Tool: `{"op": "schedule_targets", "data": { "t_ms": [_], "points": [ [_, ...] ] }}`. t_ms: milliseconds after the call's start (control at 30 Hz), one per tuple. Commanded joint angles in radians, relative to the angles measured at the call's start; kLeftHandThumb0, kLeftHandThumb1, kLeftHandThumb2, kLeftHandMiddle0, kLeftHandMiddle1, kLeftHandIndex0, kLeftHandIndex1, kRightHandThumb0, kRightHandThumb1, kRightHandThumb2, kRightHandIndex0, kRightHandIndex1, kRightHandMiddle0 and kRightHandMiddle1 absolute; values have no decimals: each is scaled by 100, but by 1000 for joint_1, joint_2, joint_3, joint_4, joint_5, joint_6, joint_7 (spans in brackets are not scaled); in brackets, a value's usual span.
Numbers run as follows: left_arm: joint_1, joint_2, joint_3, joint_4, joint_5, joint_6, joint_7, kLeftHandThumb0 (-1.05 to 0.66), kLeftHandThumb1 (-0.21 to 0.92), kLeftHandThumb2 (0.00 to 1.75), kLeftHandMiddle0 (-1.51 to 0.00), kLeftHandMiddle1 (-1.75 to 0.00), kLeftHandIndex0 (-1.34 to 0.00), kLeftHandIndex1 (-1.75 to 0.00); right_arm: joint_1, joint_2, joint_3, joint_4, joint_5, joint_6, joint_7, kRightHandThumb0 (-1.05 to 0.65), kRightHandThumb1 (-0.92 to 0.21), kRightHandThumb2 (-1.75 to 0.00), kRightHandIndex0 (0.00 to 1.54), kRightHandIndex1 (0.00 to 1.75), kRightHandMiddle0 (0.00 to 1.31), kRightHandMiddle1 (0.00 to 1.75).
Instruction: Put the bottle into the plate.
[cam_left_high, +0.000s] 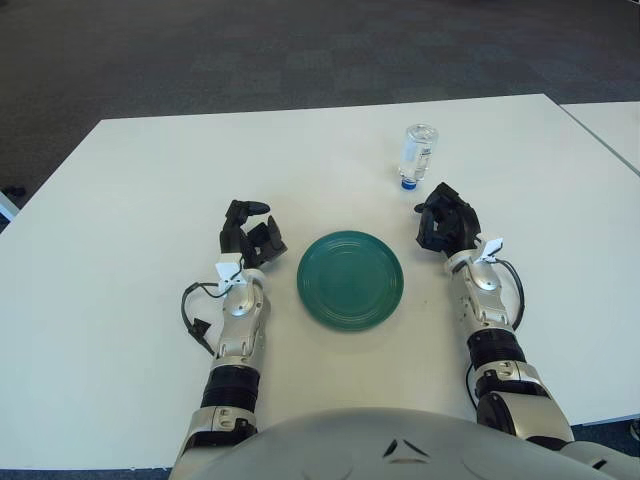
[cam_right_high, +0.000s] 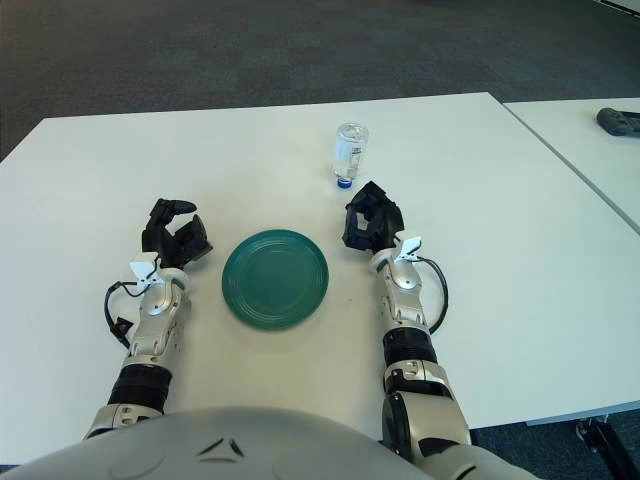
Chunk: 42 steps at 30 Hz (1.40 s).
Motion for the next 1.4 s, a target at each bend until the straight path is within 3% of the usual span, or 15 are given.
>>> {"op": "schedule_targets", "data": {
  "t_ms": [0,100,200,267,300,367,467,567,633,667,767,800,867,1067,1367],
  "points": [
    [5,-28,4,-6,-4,-1,-7,-47,36,126,-124,-175,-58,-175,2,1,1,-9,2,2,-1,-49,-28,-135,114,175,64,175],
    [5,-29,6,-4,-10,-5,-12,-47,36,126,-124,-175,-58,-175,6,2,3,-17,-3,8,-8,-49,-28,-135,112,175,64,175],
    [5,-31,7,-3,-15,-7,-15,-47,36,126,-124,-175,-58,-175,15,-1,11,-33,-12,13,-11,-47,-36,-126,104,175,58,175],
    [5,-31,8,-3,-16,-8,-17,-47,36,126,-125,-175,-58,-175,17,-3,15,-35,-16,14,-12,-44,-45,-114,78,175,51,175],
    [5,-31,8,-2,-17,-10,-18,-47,36,126,-125,-175,-58,-175,18,-6,16,-30,-24,7,-15,-44,-47,-112,75,175,50,175],
    [5,-32,9,-1,-18,-12,-19,-47,36,126,-125,-175,-58,-175,16,-11,18,-14,-35,-8,-20,-40,-64,-86,51,162,40,171],
    [3,-32,11,2,-19,-15,-21,-47,36,126,-125,-175,-58,-175,7,-15,21,21,-57,-59,-22,-38,-80,-65,33,136,30,172],
    [2,-33,13,4,-21,-18,-22,-47,36,126,-125,-175,-58,-175,-3,-19,27,57,-79,-114,-25,-63,-89,-52,18,102,13,139],
    [3,-33,14,4,-22,-20,-23,-47,36,126,-125,-175,-58,-175,-12,-24,34,87,-101,-149,-33,-70,-91,-51,15,92,10,129],
    [4,-33,14,4,-23,-21,-24,-47,36,126,-125,-175,-58,-175,-18,-37,46,112,-134,-176,-47,-73,-91,-52,14,77,6,120],
    [4,-32,15,5,-23,-22,-24,-47,36,126,-125,-175,-58,-175,-36,-62,70,170,-195,-227,-78,-82,-92,-61,10,32,2,76],
    [3,-32,15,5,-22,-22,-24,-47,36,126,-125,-175,-58,-175,-44,-77,83,194,-224,-242,-89,-83,-92,-62,10,27,2,70],
    [3,-31,15,6,-20,-22,-22,-47,36,126,-125,-175,-58,-175,-57,-97,102,233,-263,-265,-103,-91,-92,-70,4,11,1,41],
    [2,-31,16,9,-20,-24,-21,-47,36,126,-126,-175,-58,-175,-63,-105,136,299,-296,-317,-107,-101,-92,-77,0,1,0,8],
    [4,-29,17,11,-22,-30,-26,-47,36,125,-126,-175,-58,-175,-59,-97,137,288,-249,-297,-74,-105,-92,-73,0,0,0,0]
  ]
}}
